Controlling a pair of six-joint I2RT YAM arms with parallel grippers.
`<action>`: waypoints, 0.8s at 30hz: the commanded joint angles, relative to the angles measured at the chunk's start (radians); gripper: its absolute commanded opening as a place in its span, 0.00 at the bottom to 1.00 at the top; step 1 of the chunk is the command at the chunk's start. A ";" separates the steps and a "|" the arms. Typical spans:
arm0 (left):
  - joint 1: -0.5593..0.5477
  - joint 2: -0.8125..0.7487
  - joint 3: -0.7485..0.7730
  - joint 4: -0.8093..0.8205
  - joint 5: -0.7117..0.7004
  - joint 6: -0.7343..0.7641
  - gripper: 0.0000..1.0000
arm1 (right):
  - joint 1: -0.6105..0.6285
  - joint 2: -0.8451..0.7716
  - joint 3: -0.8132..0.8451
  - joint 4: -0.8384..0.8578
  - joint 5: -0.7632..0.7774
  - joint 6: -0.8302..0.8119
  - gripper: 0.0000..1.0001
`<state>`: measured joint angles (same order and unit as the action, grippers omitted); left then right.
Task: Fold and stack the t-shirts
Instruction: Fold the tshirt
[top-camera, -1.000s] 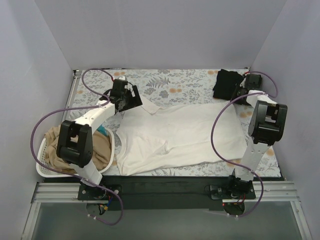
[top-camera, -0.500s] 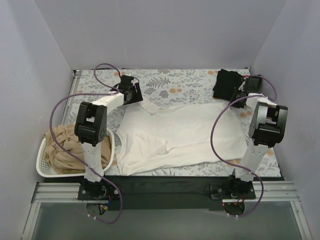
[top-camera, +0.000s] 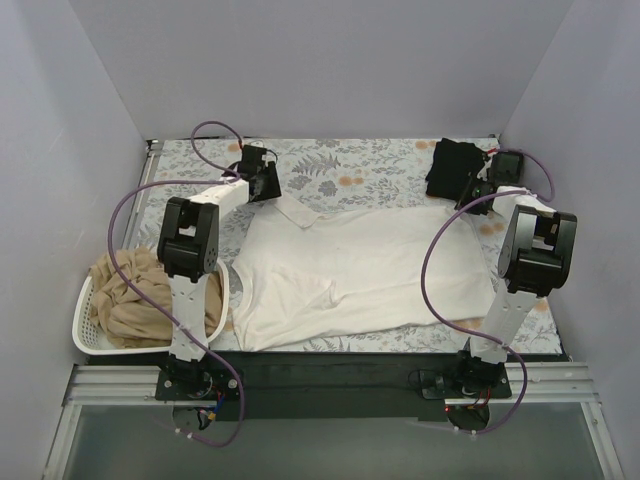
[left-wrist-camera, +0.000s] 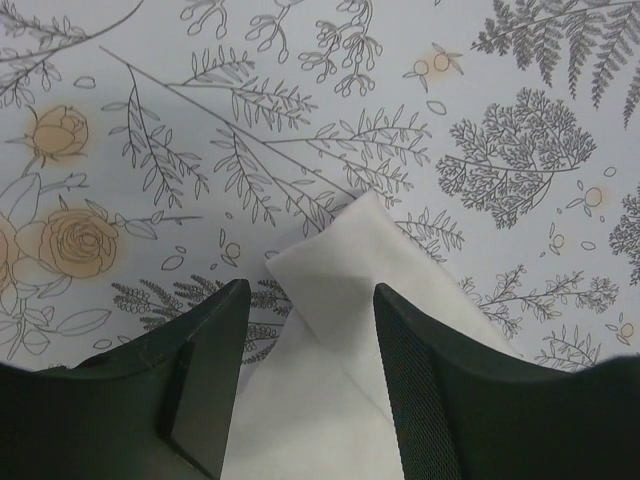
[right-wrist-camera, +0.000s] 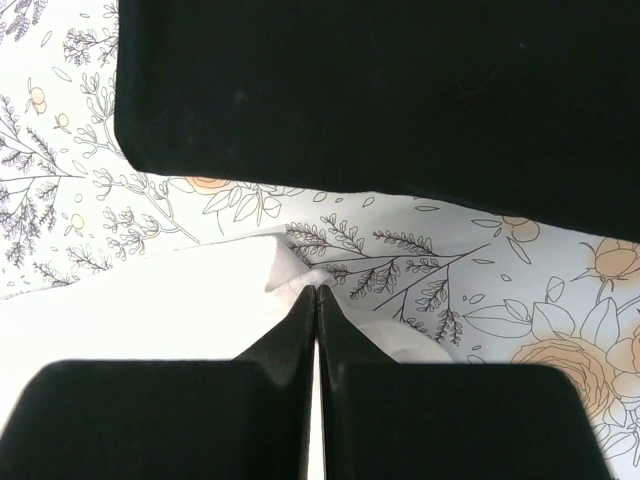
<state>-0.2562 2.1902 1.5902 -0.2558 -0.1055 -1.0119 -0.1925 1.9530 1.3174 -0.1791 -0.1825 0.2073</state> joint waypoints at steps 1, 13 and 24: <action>0.003 0.017 0.063 -0.014 -0.026 0.042 0.51 | -0.002 -0.040 0.002 0.027 -0.020 0.004 0.01; 0.003 0.005 -0.001 -0.028 -0.016 0.033 0.27 | -0.010 -0.029 0.005 0.027 -0.028 0.007 0.01; 0.003 -0.030 -0.007 -0.037 -0.028 0.015 0.10 | -0.010 -0.026 0.008 0.026 -0.037 0.012 0.01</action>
<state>-0.2562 2.2196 1.5963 -0.2188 -0.1207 -0.9932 -0.1970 1.9530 1.3174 -0.1768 -0.1989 0.2115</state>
